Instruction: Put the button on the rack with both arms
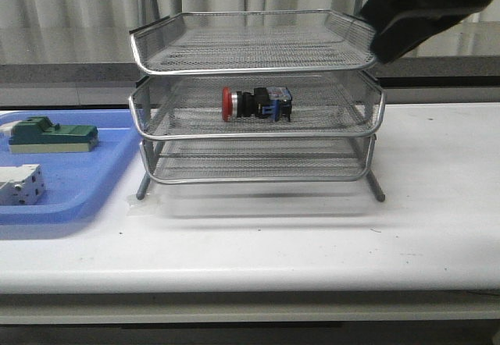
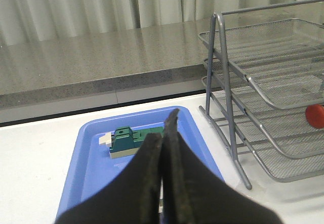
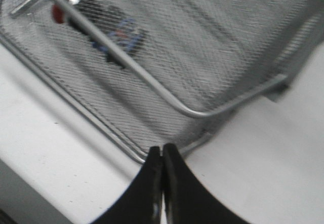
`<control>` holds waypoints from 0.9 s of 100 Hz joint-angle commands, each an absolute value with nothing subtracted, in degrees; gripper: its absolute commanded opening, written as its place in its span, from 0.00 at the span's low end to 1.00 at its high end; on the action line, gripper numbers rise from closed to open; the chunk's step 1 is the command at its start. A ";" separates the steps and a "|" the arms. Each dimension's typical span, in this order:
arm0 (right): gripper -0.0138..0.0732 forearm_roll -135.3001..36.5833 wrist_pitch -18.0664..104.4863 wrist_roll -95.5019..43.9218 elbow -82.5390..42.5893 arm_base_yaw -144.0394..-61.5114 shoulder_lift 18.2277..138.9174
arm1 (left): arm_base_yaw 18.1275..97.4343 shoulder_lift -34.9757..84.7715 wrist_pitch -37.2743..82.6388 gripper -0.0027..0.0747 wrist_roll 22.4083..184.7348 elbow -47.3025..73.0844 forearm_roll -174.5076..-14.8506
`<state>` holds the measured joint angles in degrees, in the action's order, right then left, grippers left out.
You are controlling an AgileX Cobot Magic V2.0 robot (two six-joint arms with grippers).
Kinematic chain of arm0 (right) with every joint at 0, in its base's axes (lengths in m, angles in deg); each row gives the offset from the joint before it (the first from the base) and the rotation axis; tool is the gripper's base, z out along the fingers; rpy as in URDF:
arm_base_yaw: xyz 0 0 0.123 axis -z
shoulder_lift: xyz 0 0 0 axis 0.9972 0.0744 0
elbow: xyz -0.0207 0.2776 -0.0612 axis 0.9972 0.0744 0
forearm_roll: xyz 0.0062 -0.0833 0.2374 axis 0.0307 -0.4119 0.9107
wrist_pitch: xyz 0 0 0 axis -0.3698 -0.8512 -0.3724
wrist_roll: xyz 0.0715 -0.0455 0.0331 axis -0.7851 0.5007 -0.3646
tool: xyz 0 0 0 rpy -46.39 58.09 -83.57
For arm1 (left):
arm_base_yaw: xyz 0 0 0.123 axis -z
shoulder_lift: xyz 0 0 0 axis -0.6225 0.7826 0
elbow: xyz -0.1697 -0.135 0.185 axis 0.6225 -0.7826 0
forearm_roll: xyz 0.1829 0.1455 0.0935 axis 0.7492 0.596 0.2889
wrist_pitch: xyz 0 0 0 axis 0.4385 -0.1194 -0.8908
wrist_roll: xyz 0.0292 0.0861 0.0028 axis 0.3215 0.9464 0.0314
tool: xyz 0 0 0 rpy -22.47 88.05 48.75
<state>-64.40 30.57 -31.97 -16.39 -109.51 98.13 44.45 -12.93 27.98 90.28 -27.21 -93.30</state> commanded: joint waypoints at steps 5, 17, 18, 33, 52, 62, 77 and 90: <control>0.09 -64.06 33.08 -33.60 -15.49 -103.34 90.36 | 44.47 -12.51 32.42 0.01 89.75 -25.59 -94.01; 0.09 -64.06 33.08 -34.62 -11.79 -96.75 84.55 | 44.47 -12.51 32.42 0.01 89.75 -25.59 -94.01; 0.09 -64.06 33.08 -34.62 -11.08 -96.00 83.53 | 44.47 -12.51 32.42 0.01 89.75 -25.59 -94.01; 0.09 -64.02 33.76 -34.67 -5.93 -89.41 76.75 | 44.47 -12.51 32.42 0.01 89.75 -25.59 -94.01; 0.09 -62.84 38.36 -34.86 1.91 -85.97 67.01 | 44.47 -12.51 32.42 0.01 89.75 -25.59 -94.01; 0.09 -60.44 41.07 -34.86 5.94 -85.97 61.17 | 44.47 -12.51 32.42 0.01 89.75 -25.59 -94.01; 0.09 -58.62 41.82 -34.86 11.18 -85.97 53.09 | 44.47 -12.51 32.42 0.01 89.75 -25.59 -94.01; 0.09 -58.62 42.22 -34.86 14.68 -85.97 47.10 | 44.47 -12.51 32.42 0.01 89.75 -25.59 -94.01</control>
